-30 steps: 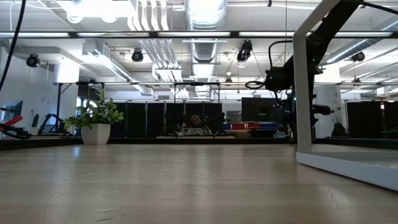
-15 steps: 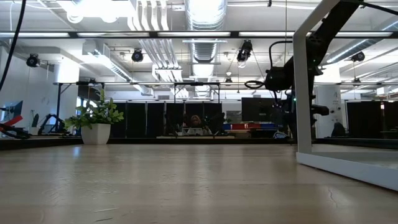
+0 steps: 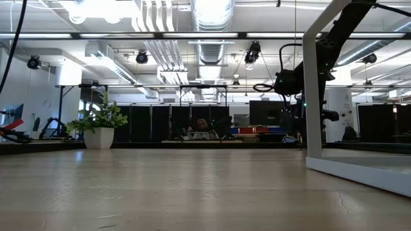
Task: Pick & Place Mini shaped plates
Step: Stack the square plate into the top square plate on the shelf
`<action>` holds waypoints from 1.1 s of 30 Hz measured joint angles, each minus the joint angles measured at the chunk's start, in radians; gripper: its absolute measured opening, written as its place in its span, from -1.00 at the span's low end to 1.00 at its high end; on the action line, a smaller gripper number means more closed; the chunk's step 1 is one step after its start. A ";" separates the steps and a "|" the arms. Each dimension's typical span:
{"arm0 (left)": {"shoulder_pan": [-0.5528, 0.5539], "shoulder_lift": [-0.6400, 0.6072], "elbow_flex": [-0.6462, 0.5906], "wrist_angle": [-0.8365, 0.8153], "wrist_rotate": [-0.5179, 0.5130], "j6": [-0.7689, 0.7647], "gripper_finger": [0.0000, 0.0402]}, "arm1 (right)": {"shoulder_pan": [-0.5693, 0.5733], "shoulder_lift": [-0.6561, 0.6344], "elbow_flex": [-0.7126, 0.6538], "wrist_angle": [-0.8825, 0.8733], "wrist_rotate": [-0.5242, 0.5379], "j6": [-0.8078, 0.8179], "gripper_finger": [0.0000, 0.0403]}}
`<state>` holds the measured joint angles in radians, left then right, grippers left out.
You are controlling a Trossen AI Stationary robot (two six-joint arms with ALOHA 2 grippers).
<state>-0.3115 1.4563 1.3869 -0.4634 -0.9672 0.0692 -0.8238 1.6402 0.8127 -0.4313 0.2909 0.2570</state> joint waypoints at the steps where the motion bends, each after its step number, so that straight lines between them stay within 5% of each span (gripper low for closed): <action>1: 0.000 0.000 0.000 0.000 0.000 0.000 -0.64 | 0.000 0.000 0.000 0.000 0.001 -0.004 -0.89; 17: 0.000 0.000 0.000 0.000 0.000 0.008 -0.64 | 0.070 -0.152 -0.001 -0.130 -0.003 -0.034 -0.96; 26: 0.000 0.000 0.000 0.000 0.000 0.009 -0.64 | 0.274 -0.358 -0.001 -0.365 0.004 -0.024 -0.96; 33: 0.000 0.000 0.000 0.000 0.000 0.009 -0.64 | 0.539 -0.503 0.027 -0.608 0.002 0.097 -0.96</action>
<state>-0.3115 1.4563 1.3869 -0.4637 -0.9670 0.0780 -0.2845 1.1367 0.8397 -1.0389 0.2931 0.3538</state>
